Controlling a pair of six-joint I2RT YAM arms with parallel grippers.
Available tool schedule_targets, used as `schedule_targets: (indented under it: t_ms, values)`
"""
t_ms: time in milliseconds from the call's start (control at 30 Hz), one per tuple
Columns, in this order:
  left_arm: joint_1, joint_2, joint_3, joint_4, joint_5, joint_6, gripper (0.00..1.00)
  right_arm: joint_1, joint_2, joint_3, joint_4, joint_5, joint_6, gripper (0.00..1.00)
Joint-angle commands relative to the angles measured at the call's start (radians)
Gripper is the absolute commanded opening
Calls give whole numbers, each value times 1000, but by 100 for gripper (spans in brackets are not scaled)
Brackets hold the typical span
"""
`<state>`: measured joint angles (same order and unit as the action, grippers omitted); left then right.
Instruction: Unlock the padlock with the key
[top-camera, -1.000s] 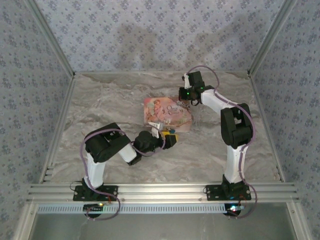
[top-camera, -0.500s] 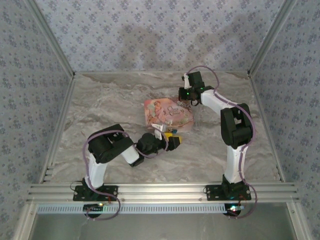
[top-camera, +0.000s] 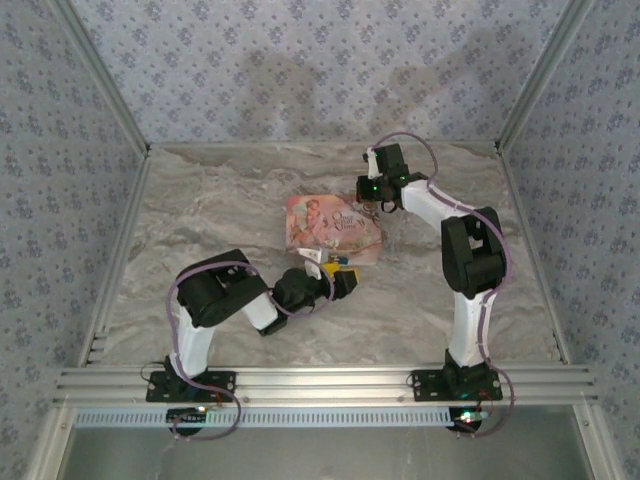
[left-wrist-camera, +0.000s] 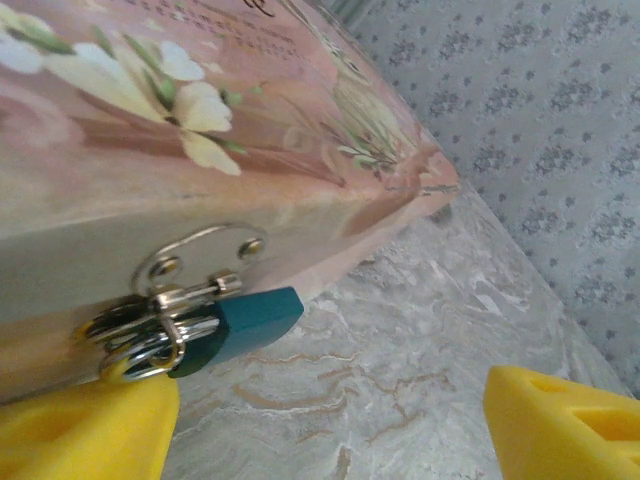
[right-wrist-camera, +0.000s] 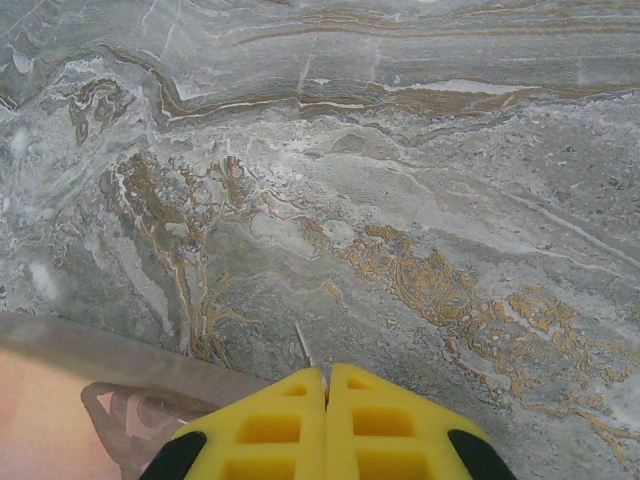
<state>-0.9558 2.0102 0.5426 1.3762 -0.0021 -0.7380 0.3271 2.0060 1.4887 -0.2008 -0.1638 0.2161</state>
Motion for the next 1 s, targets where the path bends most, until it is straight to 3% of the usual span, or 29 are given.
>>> schedule_targets:
  t_ms: [0,100,200,467,567,700,967]
  values:
    - [2,-53,-12,30,94,37,77,13,-19,-27,-41,-7,-14,0]
    - [2,-71,-26,30,104,48,69,11,-23,-29,-40,-8,-12,0]
    - [3,-74,-30,31,98,45,69,13,-24,-27,-40,-8,-9,0]
    - [5,-80,-98,31,-85,0,78,17,-36,-33,-45,4,-13,0]
    - [8,-74,-110,30,-101,-5,79,16,-43,-32,-47,9,-17,0]
    - [16,-58,-95,30,-61,-1,79,15,-57,-31,-47,8,-14,0]
    - [74,8,1,31,152,-36,81,15,-59,-42,-47,6,-14,0]
